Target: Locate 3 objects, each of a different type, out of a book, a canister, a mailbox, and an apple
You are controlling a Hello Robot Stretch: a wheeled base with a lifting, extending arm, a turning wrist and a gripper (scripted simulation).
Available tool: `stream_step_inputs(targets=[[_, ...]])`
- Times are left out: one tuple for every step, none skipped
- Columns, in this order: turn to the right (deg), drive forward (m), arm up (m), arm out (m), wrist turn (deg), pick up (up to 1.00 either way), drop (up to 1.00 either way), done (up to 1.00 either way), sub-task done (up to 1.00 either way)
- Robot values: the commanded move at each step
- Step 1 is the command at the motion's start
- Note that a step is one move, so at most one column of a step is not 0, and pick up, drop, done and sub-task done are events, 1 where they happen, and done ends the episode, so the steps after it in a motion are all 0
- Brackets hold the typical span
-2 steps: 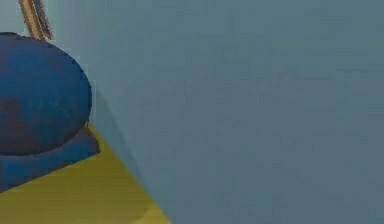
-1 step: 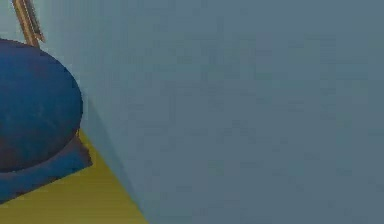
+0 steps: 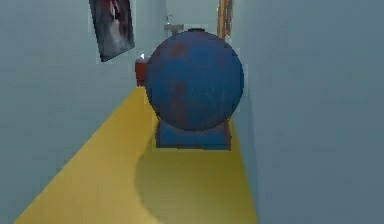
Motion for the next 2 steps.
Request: stream_step_inputs(targets=[[-21.0, 0.0, 0.0, 0.0, 0.0, 0.0, 0.0, 0.0, 0.0], [-3.0, 0.0, 0.0, 0.0, 0.0, 0.0, 0.0, 0.0, 0.0]])
